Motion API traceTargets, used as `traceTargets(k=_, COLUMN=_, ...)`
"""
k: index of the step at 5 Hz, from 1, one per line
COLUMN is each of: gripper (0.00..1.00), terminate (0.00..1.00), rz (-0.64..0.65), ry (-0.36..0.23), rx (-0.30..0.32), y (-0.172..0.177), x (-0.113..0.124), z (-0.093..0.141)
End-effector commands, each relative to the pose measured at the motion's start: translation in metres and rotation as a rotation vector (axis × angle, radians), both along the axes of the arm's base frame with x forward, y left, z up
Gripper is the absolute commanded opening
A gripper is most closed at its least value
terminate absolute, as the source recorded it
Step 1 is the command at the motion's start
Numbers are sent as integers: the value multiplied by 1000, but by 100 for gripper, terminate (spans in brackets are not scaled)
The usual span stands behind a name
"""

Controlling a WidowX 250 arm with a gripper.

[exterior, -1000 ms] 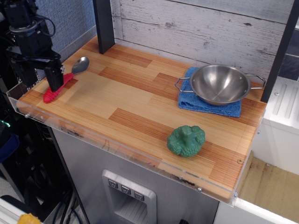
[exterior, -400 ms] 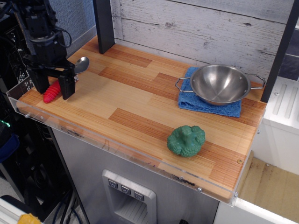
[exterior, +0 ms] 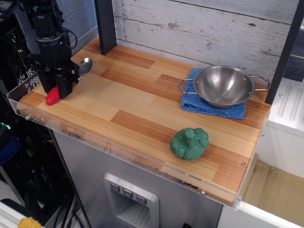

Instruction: Place the red spoon near the steel pan.

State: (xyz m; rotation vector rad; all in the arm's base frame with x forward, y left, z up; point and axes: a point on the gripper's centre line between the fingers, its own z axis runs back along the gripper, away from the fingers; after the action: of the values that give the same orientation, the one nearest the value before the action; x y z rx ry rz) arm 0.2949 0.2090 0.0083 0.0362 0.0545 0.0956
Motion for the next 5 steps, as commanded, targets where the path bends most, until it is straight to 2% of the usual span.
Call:
traceTargets(k=1, gripper=0, terminate=0, rz=65, ry=-99, rx=25, y=-3, x=-2, z=59)
traceTargets(k=2, gripper=0, terminate=0, rz=130, ry=-178, rx=55, y=-26, x=-3, z=109)
traceTargets(k=3, gripper=0, terminate=0, rz=158, ry=-203, rx=31, y=-74, x=14, z=145)
traceTargets(k=4, gripper=0, terminate=0, rz=52, ry=-205, rx=-22, y=-124, x=40, z=140)
traceTargets(k=5, gripper=0, terminate=0, rz=-76, ry=-162, rx=-43, y=-173, x=63, z=120)
